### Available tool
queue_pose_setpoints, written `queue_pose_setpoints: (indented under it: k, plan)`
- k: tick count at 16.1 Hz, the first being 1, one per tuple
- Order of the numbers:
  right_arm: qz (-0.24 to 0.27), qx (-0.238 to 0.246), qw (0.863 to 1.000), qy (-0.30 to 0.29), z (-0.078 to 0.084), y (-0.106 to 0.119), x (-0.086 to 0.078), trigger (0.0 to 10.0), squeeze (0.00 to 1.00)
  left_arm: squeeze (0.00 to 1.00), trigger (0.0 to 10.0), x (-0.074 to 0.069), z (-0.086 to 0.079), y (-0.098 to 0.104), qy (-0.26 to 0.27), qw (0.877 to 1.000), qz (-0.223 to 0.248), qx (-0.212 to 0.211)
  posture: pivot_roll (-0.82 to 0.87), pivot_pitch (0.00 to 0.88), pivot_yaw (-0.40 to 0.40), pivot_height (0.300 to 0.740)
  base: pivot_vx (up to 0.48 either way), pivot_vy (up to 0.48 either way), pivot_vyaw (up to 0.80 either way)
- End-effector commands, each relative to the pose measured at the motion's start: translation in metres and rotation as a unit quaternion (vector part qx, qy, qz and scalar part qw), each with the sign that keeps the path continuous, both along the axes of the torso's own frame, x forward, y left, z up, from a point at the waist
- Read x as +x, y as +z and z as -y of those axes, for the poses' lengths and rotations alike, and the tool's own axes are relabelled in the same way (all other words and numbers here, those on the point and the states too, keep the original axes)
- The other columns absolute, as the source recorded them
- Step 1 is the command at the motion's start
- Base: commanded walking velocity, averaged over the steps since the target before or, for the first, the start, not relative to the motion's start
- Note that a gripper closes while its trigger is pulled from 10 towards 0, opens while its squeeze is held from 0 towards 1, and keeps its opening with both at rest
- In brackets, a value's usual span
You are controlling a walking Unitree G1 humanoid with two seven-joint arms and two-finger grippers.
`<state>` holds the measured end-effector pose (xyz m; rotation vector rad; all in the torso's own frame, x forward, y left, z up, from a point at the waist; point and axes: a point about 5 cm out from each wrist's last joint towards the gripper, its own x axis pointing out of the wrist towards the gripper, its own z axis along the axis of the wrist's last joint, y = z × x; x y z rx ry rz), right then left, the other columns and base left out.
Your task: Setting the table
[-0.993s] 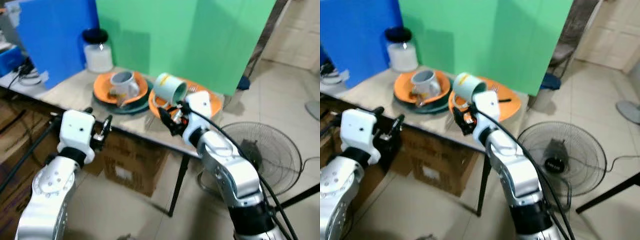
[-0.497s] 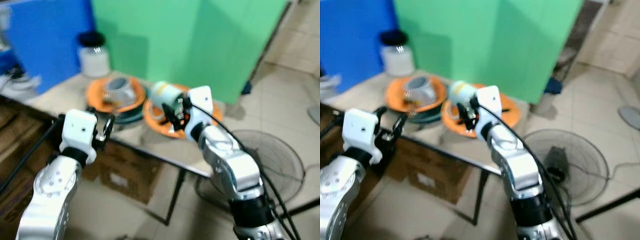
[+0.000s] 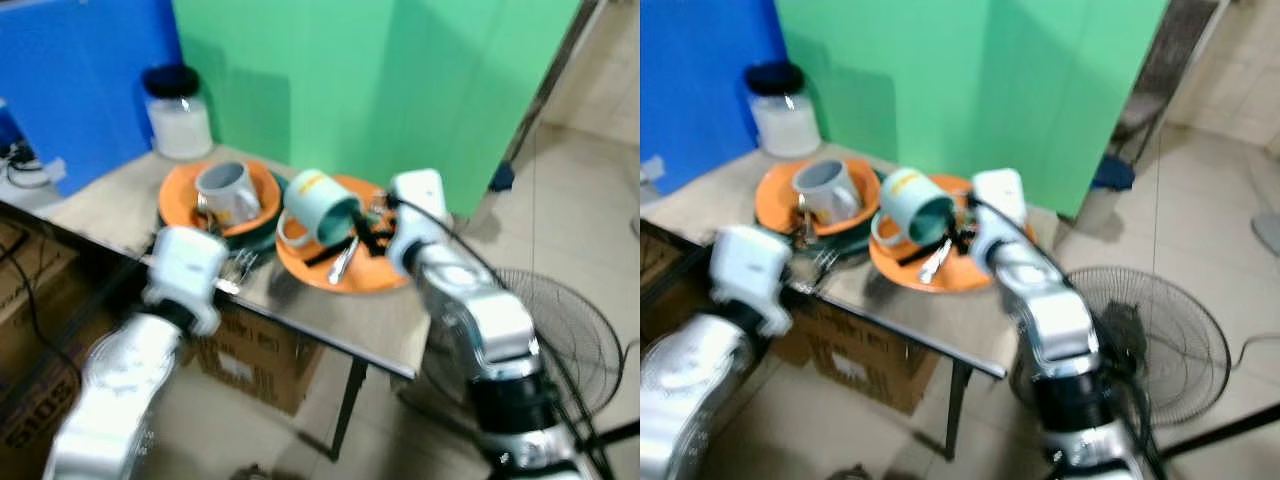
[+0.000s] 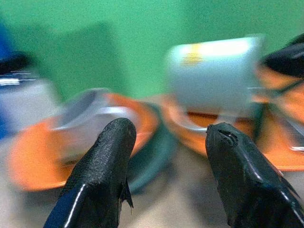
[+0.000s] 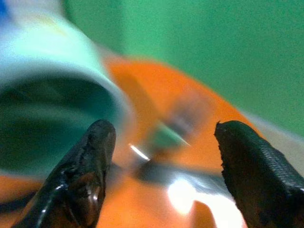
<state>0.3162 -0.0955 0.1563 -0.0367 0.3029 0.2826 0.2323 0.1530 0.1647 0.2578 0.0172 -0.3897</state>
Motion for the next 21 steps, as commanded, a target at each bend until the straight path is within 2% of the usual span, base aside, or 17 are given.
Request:
queue_pose_setpoints:
  k: [1, 4, 5, 6, 7, 8, 17, 21]
  plan:
    - [-0.013, -0.009, 1.0, 0.003, -0.004, 0.002, 0.004, 10.0, 1.0, 0.0, 10.0, -0.002, 0.004, 0.0, -0.023, 1.0, -0.008, -0.004, 0.29, 0.0, -0.04, 0.727, 0.0, 0.0, 0.0]
    - [-0.036, -0.033, 0.999, -0.006, -0.003, 0.001, 0.009, 10.0, 1.0, 0.0, 10.0, -0.009, 0.014, -0.001, -0.086, 0.996, -0.026, -0.011, 0.29, 0.0, -0.046, 0.727, 0.0, 0.0, 0.0]
    - [-0.038, -0.035, 0.999, -0.008, -0.003, 0.001, 0.009, 10.0, 1.0, 0.0, 10.0, -0.01, 0.015, -0.002, -0.092, 0.995, -0.029, -0.011, 0.29, 0.0, -0.046, 0.727, 0.0, 0.0, 0.0]
    - [-0.042, -0.036, 0.998, -0.009, -0.003, 0.002, 0.009, 10.0, 0.91, 0.0, 10.0, -0.01, 0.015, -0.002, -0.096, 0.995, -0.031, -0.01, 0.29, 0.0, -0.048, 0.727, 0.0, 0.0, 0.0]
    - [-0.052, -0.03, 0.998, -0.009, -0.004, 0.003, 0.009, 10.0, 0.53, 0.0, 10.0, -0.01, 0.016, -0.003, -0.099, 0.995, -0.031, -0.011, 0.29, 0.0, -0.049, 0.727, 0.0, 0.0, 0.0]
    - [-0.056, -0.028, 0.998, -0.005, -0.005, 0.003, 0.009, 10.0, 0.0, 0.0, 10.0, -0.01, 0.016, -0.003, -0.101, 0.994, -0.031, -0.011, 0.28, 0.0, -0.05, 0.727, 0.0, 0.0, 0.0]
    - [-0.094, -0.043, 0.994, 0.032, -0.024, 0.007, 0.013, 10.0, 0.0, 0.0, 10.0, -0.011, 0.017, -0.004, -0.111, 0.993, -0.032, -0.009, 0.29, 0.0, -0.063, 0.727, 0.0, 0.0, 0.0]
    - [-0.092, -0.045, 0.994, 0.035, -0.025, 0.011, 0.015, 10.0, 0.0, 0.0, 10.0, -0.011, 0.016, -0.005, -0.11, 0.993, -0.03, -0.009, 0.29, 0.0, -0.07, 0.727, 0.0, 0.0, 0.0]
